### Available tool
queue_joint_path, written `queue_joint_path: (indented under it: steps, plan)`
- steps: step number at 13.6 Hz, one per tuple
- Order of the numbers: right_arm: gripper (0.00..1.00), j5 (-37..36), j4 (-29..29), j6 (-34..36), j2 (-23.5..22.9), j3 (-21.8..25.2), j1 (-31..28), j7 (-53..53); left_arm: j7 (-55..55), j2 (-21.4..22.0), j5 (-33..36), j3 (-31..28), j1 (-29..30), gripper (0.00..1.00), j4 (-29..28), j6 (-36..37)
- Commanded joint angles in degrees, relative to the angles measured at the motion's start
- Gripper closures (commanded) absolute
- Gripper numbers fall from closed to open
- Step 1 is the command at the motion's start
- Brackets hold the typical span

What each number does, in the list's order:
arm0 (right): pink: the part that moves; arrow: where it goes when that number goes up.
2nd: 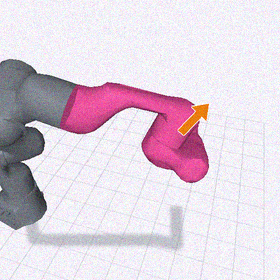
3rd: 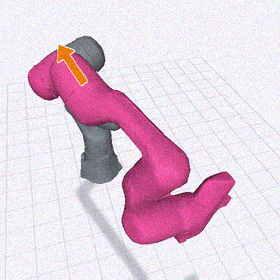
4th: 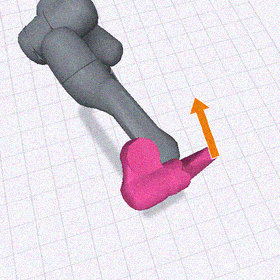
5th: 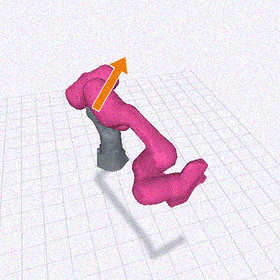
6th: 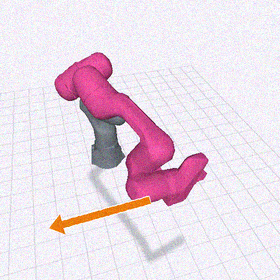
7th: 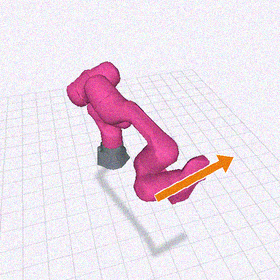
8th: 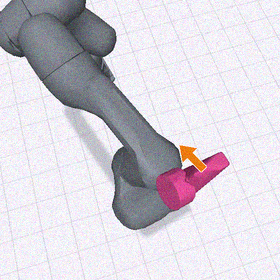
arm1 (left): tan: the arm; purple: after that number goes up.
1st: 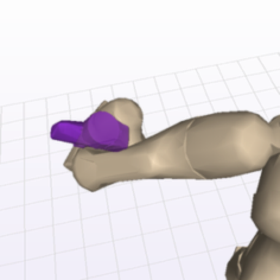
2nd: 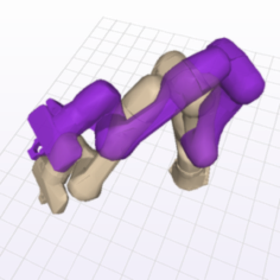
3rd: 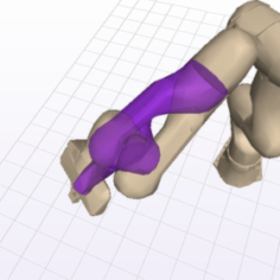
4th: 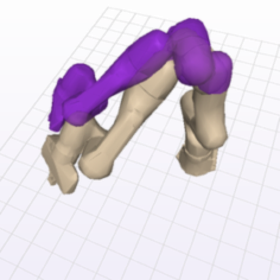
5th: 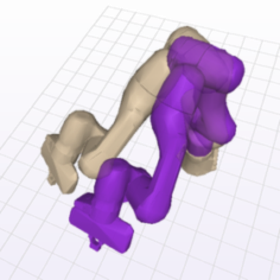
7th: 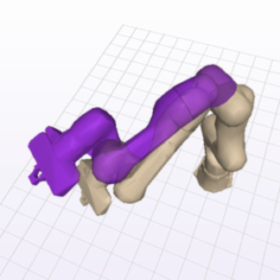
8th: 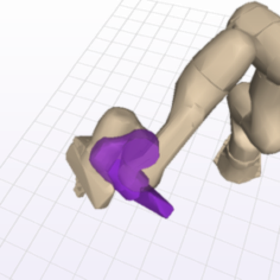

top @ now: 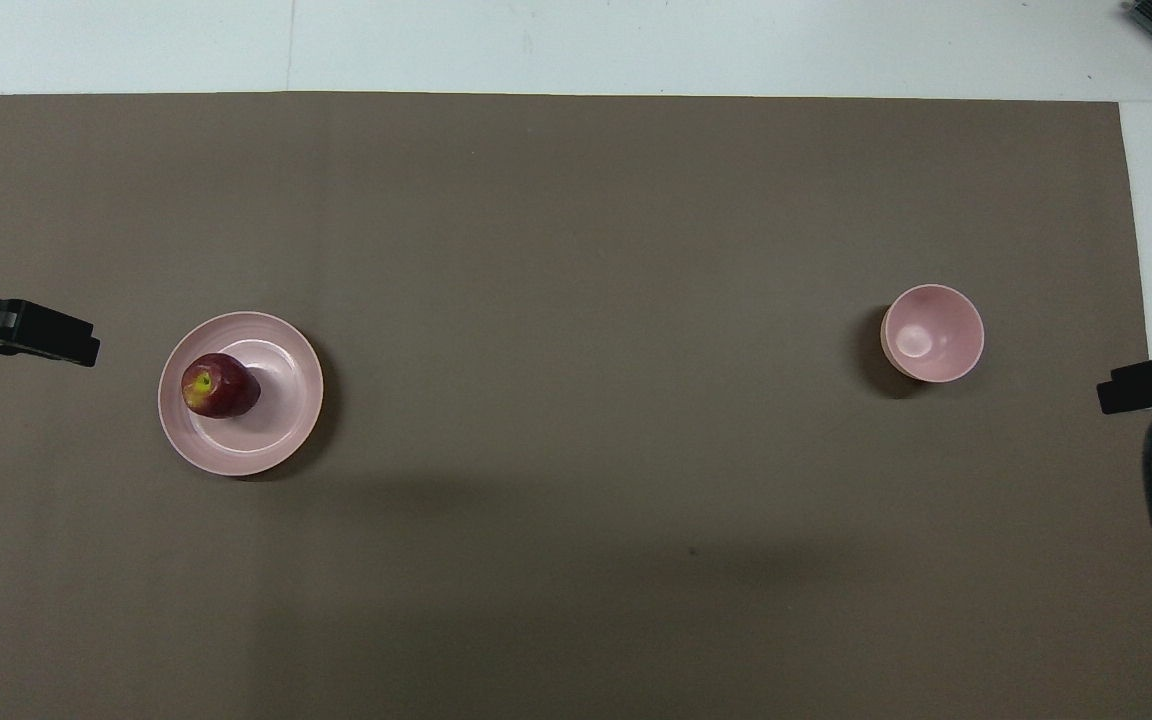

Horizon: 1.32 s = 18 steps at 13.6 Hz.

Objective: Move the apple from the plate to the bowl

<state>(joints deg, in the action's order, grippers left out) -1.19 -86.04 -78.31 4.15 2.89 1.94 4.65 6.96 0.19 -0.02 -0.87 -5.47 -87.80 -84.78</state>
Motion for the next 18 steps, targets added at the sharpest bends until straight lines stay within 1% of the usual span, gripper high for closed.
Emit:
queue_joint_path:
  steps: [1,12,18]
  plan:
    - [0.00,0.40,0.61,0.79,-0.11,0.09,-0.35,1.50,0.16,0.69,-0.77,0.26,0.72,0.00,0.44,1.19]
    - [0.00,0.40,0.61,0.79,-0.02,0.09,-0.35,1.50,0.07,0.77,-0.77,0.26,0.63,0.00,0.35,1.37]
    - [0.00,0.40,0.61,0.87,-0.11,0.09,-0.35,1.50,0.33,1.91,-0.77,0.35,0.72,0.00,-1.58,0.49]
